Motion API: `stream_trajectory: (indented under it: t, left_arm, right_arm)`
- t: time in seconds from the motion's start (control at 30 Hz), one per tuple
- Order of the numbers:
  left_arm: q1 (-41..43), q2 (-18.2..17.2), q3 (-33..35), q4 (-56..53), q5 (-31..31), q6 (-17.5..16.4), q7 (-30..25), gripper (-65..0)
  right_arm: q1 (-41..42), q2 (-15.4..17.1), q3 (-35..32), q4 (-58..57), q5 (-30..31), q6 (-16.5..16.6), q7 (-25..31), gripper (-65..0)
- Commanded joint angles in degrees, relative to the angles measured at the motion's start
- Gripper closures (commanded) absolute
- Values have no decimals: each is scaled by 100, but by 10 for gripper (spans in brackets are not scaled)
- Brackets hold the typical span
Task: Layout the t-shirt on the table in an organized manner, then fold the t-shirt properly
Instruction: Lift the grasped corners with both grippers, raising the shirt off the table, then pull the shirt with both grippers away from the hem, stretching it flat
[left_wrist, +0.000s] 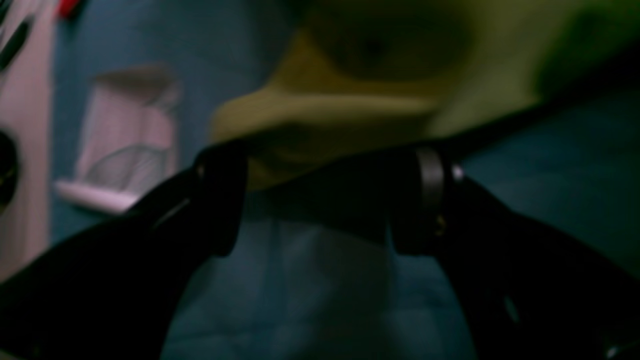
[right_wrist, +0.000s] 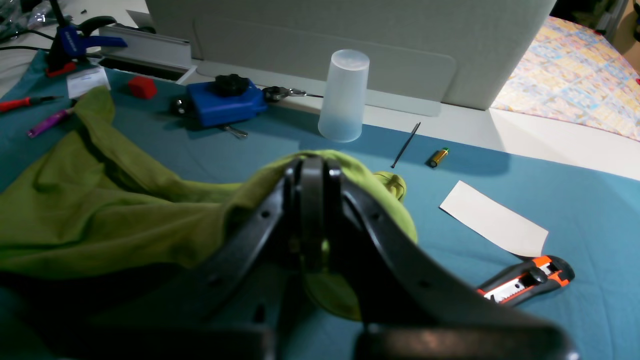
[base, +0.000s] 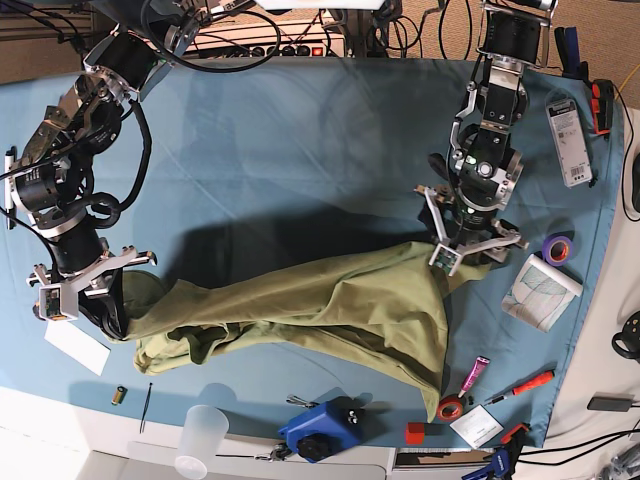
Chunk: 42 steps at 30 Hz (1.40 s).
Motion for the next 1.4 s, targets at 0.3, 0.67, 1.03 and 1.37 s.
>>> stream_trajectory:
  t: [0.3,0.67,1.03,1.37]
  left_arm:
    - [-586,-17,-15,-459,48,177,-177,-380]
    - [-597,-20,-15,-420,55,807,111,0]
    - [-546,-20,-15,761,72,507,1687,0]
    - [79,-24,-15,1335,-59,-22,2212,0]
  right_arm:
    - [125,68,13,98,96,-15,164,0]
    - [125,94,13,98,20,-15,181,0]
    - [-140,179,765,98,595,-52,-262,0]
    - [-1147,192,1137,101,1141,-31,-1178,0]
